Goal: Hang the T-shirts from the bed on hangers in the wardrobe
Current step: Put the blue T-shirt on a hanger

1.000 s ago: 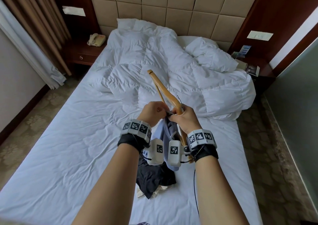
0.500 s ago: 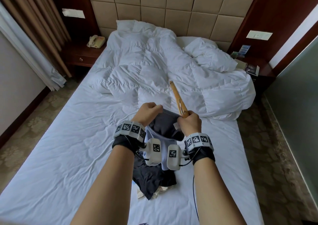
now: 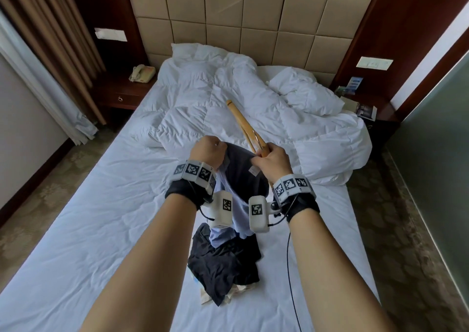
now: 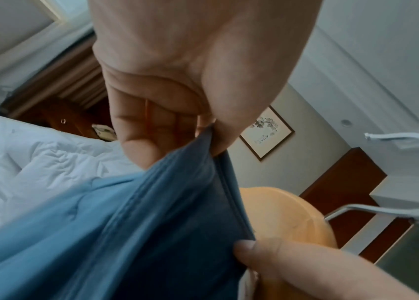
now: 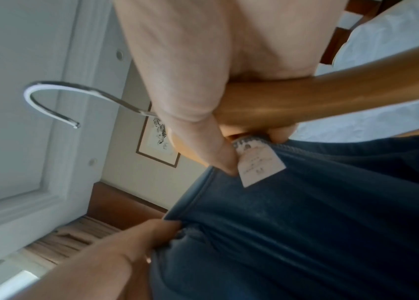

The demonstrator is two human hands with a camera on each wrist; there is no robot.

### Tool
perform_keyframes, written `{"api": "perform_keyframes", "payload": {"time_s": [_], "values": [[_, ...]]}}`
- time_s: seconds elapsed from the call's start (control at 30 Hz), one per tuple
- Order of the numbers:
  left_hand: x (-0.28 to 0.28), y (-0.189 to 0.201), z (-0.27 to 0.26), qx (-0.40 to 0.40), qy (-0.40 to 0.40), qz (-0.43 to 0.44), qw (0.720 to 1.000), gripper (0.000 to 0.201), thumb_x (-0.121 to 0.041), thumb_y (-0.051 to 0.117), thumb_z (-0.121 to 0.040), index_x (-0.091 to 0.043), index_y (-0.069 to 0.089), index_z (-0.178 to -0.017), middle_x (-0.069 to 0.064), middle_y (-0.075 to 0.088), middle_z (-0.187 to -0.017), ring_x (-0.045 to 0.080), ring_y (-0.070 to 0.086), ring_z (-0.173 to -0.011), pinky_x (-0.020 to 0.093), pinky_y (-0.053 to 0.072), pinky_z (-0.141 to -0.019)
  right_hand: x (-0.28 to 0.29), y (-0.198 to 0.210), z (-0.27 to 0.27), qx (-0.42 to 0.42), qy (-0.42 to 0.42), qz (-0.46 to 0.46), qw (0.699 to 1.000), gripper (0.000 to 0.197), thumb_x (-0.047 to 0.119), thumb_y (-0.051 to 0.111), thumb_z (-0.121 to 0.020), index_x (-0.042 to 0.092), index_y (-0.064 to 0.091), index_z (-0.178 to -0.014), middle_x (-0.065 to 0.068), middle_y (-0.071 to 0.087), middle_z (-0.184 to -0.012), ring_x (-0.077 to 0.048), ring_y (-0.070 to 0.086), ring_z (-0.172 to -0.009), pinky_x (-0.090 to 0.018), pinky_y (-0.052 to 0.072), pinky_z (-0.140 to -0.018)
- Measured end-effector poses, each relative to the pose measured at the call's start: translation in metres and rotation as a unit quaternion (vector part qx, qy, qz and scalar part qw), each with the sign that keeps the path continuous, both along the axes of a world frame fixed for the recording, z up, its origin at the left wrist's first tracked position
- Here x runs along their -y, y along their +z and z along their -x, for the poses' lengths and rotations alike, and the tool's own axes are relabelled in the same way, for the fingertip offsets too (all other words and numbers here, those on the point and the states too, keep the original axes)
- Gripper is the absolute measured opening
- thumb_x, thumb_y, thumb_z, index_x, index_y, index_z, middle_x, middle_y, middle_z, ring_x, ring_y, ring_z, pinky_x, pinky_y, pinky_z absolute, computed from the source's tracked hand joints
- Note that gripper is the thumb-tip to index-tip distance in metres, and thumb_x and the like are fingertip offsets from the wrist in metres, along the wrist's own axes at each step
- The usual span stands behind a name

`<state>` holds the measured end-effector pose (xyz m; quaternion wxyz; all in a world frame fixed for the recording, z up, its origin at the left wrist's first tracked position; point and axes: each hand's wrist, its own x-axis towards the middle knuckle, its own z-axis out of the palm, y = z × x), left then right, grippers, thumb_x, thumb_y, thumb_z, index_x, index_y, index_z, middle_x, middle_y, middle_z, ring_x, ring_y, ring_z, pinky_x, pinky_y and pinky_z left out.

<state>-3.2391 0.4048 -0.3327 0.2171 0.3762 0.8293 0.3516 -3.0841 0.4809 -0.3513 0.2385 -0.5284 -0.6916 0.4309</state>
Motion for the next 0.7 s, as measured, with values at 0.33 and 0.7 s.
{"api": "perform_keyframes", "payload": {"time_s": [0.33, 0.7], "values": [[-0.032, 0.066, 0.039, 0.149, 0.073, -0.063, 0.984, 0.022, -0.015, 0.05, -0.094, -0.002, 0.058, -0.078, 0.021, 0.063, -0.081, 0.037, 0.068, -0.08, 0.051, 0.06, -0.074, -0.038, 0.067, 0.002, -0.149, 0.027, 0.006, 0.988, 0.02, 0.01, 0.075, -0.086, 0.013, 0.07, -0.105, 0.005, 0.066, -0.083, -0.008, 0.061, -0.073, -0.011, 0.045, -0.061], [-0.024, 0.127, 0.06, -0.029, 0.108, -0.02, 0.993, 0.034, -0.016, 0.034, -0.106, 0.001, 0.06, -0.093, 0.019, 0.061, -0.115, 0.033, 0.057, -0.102, 0.038, 0.042, -0.083, -0.05, 0.105, 0.002, -0.278, -0.062, 0.086, 0.955, 0.06, 0.071, 0.061, -0.082, 0.011, 0.069, -0.082, -0.006, 0.065, -0.064, -0.014, 0.056, -0.054, -0.025, 0.046, -0.058]]}}
